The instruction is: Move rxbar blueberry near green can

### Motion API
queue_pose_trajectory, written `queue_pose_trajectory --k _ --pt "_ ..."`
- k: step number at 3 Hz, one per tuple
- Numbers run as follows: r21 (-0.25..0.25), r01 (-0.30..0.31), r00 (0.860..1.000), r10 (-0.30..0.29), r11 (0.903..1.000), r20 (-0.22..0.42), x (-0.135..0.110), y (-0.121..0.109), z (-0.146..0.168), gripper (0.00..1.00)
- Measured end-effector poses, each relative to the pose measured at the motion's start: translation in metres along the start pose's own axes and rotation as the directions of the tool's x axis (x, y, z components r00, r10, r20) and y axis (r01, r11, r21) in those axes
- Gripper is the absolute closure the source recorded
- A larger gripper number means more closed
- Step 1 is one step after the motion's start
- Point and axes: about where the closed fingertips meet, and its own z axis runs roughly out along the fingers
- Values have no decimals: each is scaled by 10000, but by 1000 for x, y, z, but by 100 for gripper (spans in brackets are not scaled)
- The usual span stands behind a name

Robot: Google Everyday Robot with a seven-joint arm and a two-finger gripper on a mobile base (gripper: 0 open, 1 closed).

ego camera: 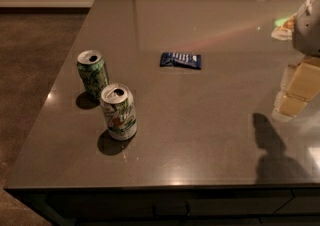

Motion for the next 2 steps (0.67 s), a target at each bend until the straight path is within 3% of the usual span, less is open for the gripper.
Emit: queue_pose_trajectory --k 2 --pt "199 -120 9995 114 9997 301 -7 -13 3 0"
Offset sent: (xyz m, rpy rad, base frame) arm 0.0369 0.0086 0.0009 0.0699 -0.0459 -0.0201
